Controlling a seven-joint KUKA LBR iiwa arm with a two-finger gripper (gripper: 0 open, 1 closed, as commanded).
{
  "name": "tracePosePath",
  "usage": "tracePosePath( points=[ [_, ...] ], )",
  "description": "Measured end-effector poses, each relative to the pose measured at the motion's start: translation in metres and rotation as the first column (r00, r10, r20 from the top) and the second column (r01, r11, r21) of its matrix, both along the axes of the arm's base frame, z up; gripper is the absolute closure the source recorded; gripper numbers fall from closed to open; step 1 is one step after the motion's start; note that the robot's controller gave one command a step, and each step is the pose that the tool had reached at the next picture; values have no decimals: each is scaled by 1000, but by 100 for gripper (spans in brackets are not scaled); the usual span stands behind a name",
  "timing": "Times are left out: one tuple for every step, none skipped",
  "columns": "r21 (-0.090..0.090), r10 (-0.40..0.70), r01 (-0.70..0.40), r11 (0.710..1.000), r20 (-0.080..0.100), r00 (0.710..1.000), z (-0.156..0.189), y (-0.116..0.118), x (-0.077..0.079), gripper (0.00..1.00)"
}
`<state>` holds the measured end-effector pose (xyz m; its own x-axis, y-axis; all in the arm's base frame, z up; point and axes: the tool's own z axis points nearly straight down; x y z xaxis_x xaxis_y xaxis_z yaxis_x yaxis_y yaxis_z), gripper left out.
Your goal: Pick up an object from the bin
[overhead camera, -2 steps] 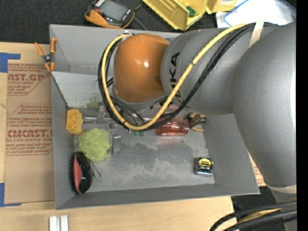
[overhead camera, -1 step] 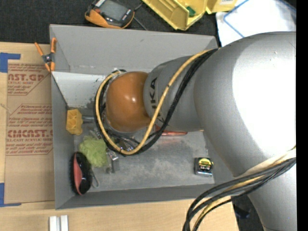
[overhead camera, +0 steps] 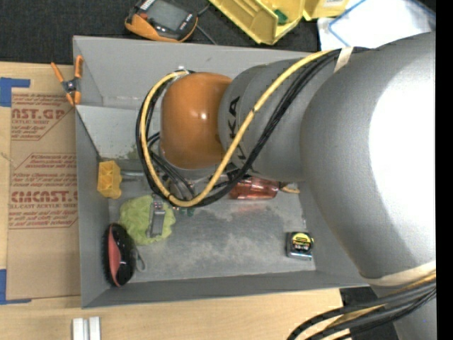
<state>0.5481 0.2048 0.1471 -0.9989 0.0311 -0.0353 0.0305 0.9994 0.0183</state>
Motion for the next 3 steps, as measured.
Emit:
tracePosePath(
  points=[
    [-13, 387, -387, 922, 0, 922, 42, -4, -7, 0],
    [0, 96, -96, 995, 4, 995, 17, -6, 1, 0],
    [-12, 349, -349, 937, 8, 937, 0, -9, 14, 0]
  ],
)
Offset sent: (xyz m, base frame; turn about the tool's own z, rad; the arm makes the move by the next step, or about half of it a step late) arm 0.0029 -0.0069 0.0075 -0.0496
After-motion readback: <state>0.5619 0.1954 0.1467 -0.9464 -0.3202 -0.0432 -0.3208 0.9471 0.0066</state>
